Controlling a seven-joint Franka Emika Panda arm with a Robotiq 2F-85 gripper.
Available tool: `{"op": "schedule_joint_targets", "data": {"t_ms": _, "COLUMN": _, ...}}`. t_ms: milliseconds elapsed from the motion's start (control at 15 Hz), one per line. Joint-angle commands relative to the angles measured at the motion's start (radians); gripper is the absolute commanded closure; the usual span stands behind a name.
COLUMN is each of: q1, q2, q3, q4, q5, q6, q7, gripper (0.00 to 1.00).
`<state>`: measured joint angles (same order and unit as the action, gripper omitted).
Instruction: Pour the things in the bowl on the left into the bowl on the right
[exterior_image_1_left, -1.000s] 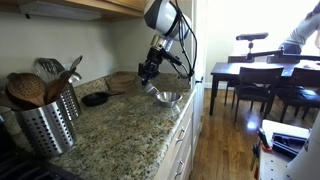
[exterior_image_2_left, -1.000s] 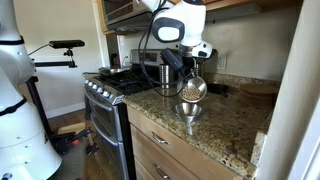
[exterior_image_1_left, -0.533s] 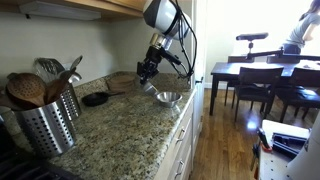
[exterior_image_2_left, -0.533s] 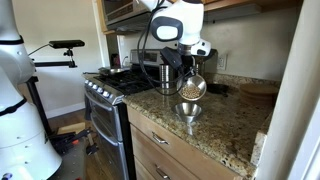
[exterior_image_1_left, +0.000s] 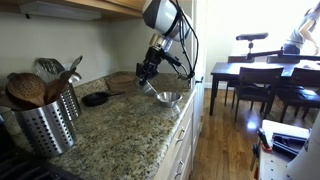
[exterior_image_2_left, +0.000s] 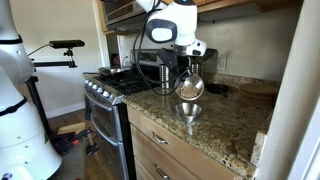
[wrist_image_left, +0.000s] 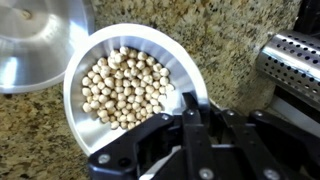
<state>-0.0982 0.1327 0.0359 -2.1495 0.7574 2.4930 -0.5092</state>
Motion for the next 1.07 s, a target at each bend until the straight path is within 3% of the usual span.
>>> {"op": "schedule_joint_targets", "data": {"t_ms": 0, "q1": 0.026, "q2": -0.094, "q3": 0.003, "q4": -0.093, "q5": 0.023, "q6": 0.066, "q7": 0.02, "gripper": 0.96}}
{"op": "schedule_joint_targets", "data": {"t_ms": 600, "q1": 0.05, "q2": -0.177, "q3": -0.012, "q4": -0.194, "q5": 0.003, "q6": 0.096, "q7": 0.056, "gripper": 0.96}}
{"op": "schedule_joint_targets", "data": {"t_ms": 1000, "q1": 0.047, "q2": -0.185, "q3": -0.036, "q4": -0.195, "q5": -0.026, "q6": 0.081, "q7": 0.072, "gripper": 0.96}}
